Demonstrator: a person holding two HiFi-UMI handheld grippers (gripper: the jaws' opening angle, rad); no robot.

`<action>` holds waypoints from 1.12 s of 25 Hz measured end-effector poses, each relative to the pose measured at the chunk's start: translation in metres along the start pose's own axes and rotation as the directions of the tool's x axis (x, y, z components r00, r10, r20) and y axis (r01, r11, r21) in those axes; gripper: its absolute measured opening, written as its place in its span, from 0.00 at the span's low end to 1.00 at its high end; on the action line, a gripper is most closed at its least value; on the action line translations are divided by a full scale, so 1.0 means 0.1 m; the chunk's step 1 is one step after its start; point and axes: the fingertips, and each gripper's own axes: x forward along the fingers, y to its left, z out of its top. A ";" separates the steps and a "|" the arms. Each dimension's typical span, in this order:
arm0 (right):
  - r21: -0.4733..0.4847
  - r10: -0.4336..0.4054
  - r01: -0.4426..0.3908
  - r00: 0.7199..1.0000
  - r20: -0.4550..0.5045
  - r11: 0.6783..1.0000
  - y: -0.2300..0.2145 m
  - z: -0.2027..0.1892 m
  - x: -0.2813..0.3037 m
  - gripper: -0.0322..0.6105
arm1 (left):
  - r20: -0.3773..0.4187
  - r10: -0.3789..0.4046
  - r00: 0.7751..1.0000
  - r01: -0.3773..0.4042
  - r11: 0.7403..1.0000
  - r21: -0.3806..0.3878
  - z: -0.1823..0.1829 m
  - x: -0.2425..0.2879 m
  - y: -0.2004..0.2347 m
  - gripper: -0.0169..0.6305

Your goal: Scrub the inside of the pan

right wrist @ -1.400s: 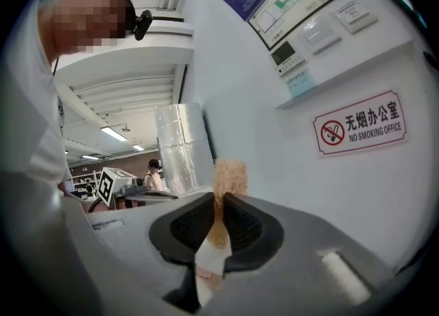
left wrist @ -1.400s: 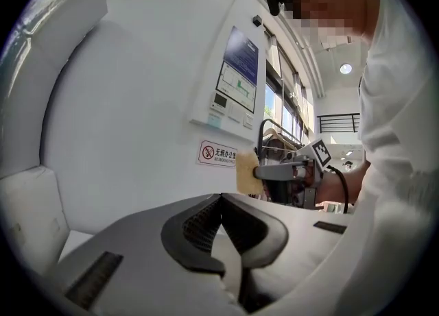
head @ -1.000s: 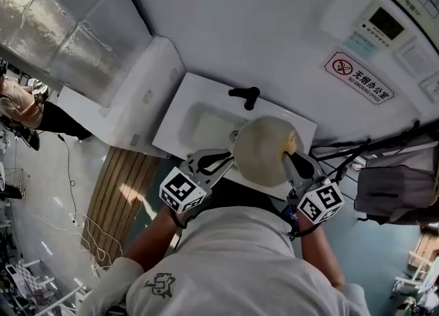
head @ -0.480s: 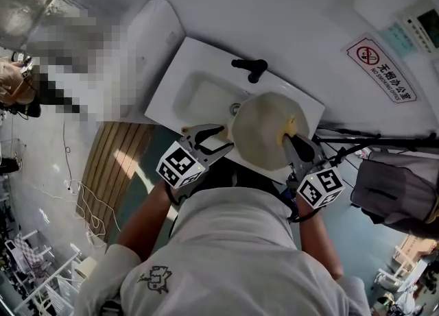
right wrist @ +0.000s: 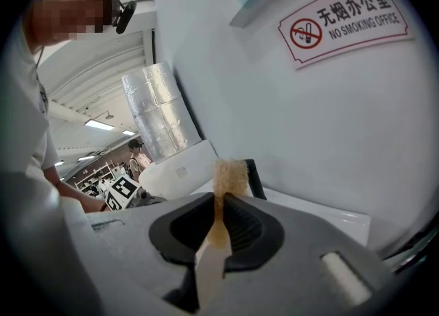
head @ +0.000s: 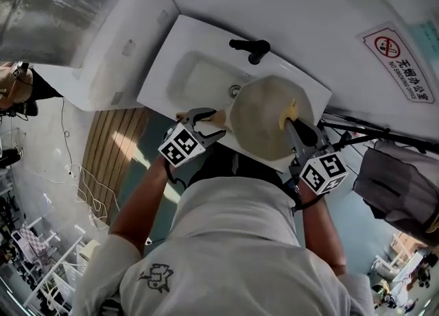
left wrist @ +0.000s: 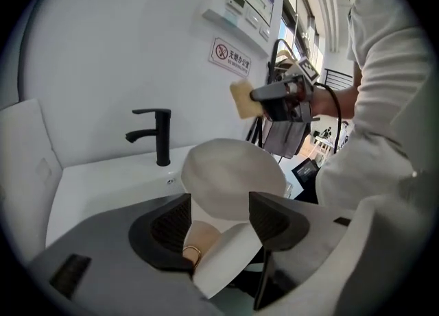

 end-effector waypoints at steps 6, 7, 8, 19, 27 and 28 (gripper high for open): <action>0.011 0.000 0.000 0.999 -0.038 1.000 -0.16 -0.16 0.14 0.11 | -0.176 -0.007 0.984 0.021 0.997 0.077 -0.44 0.37 0.04 0.43; 0.012 -0.004 0.004 0.999 -0.045 1.000 -0.19 -0.18 0.16 0.12 | -0.193 -0.012 0.981 0.028 0.996 0.081 -0.49 0.42 0.06 0.43; 0.013 -0.008 0.009 0.999 -0.052 1.000 -0.22 -0.21 0.19 0.11 | -0.211 -0.014 0.977 0.032 0.996 0.084 -0.55 0.46 0.08 0.43; 0.045 -0.017 0.024 0.990 -0.140 0.999 -0.47 -0.51 0.53 0.11 | -0.353 -0.022 0.935 0.080 0.985 0.151 -0.91 0.66 0.24 0.43; 0.058 -0.086 0.101 0.972 -0.218 0.993 -0.76 -0.75 0.80 0.11 | -0.387 -0.033 0.921 0.108 0.979 0.173 -1.03 0.71 0.33 0.36; 0.067 -0.096 0.114 0.970 -0.223 0.991 -0.80 -0.77 0.83 0.11 | -0.388 -0.037 0.921 0.112 0.978 0.173 -1.03 0.71 0.33 0.36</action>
